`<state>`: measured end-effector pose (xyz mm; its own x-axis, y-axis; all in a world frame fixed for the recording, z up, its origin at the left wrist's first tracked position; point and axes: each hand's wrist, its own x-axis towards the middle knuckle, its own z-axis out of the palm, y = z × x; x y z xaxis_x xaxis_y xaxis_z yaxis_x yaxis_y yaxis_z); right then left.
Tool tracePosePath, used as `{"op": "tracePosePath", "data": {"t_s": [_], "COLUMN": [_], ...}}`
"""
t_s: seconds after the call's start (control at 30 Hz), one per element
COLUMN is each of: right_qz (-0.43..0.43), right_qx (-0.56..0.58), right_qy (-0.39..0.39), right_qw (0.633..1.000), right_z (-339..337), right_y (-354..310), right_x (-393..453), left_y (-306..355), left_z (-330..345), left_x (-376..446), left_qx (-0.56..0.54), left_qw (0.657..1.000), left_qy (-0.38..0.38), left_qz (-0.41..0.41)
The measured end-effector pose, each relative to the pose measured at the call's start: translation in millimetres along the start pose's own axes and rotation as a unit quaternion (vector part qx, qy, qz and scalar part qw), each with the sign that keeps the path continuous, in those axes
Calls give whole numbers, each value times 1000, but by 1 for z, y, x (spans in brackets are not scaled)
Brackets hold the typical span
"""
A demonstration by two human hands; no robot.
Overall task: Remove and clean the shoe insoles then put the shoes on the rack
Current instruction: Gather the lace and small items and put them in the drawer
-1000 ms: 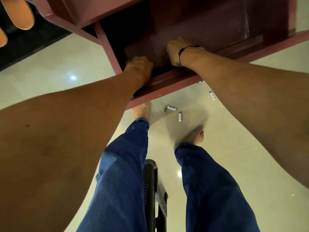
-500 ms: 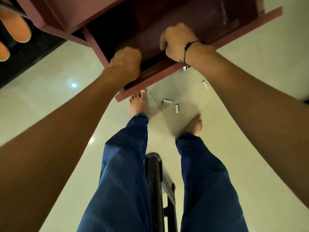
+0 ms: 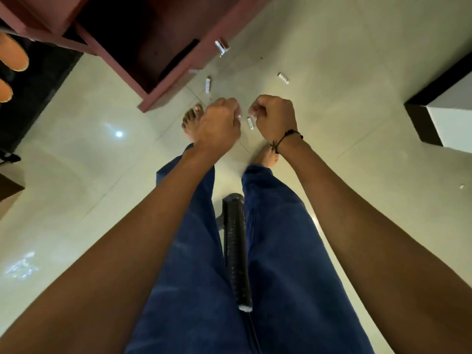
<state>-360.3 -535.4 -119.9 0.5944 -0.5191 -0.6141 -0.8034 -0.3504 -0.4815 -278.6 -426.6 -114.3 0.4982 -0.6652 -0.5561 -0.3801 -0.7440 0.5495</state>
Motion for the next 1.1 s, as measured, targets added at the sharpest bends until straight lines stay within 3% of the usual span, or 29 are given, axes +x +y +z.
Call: {"op": "tracePosePath", "data": {"t_s": [0.23,0.47,0.73,1.0,1.1], "right_qz": [117,152,211,136,136], "right_qx": [44,-11,-41,-62,-40], "right_qy": [-27,-74,-62,3,6], "right_qw": [992,986,975,989,990], "right_z": [30,121,228,271,270], "right_y": [73,144,216,248,244], "right_x": [7,70,139,172,171], "left_y": [6,-68,-153,-180,-177], "left_z": [80,159,243,283,285], "left_x": [21,77,164,214,215], "left_qx": [27,40,215,295,293], "left_qw": [995,988,969,942,944], "left_qy": [-56,-99,-125,-131,-121], "left_qz": [-80,-109,10,94,90]}}
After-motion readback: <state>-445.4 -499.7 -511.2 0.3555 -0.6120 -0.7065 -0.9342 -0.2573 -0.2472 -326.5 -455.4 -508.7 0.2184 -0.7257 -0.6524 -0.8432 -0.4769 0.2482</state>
